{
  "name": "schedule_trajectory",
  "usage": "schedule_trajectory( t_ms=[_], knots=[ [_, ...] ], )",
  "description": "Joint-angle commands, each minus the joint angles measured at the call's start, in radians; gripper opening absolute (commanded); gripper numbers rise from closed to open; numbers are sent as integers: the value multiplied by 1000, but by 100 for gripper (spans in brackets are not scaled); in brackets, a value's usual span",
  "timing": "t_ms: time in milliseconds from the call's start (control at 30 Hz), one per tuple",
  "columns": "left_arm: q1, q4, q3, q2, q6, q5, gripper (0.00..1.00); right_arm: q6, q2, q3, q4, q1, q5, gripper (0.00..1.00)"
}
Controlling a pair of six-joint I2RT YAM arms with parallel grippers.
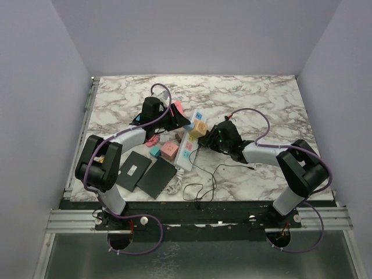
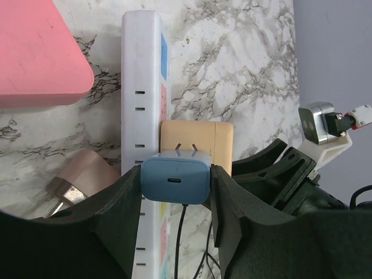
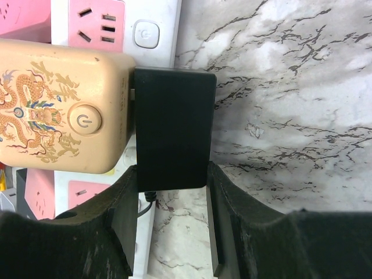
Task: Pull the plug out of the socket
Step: Remove the plug from the socket.
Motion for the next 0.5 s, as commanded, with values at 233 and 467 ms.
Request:
schedule_trajectory(
  t_ms=[233,467],
  knots=[
    [-101,-174,67,-67,270,-278,0,-4,60,-21,-187,-22,57,0],
    [-162,-276,136,-58,368,-381,0,-11,64,-13,-211,-22,87,0]
  ],
)
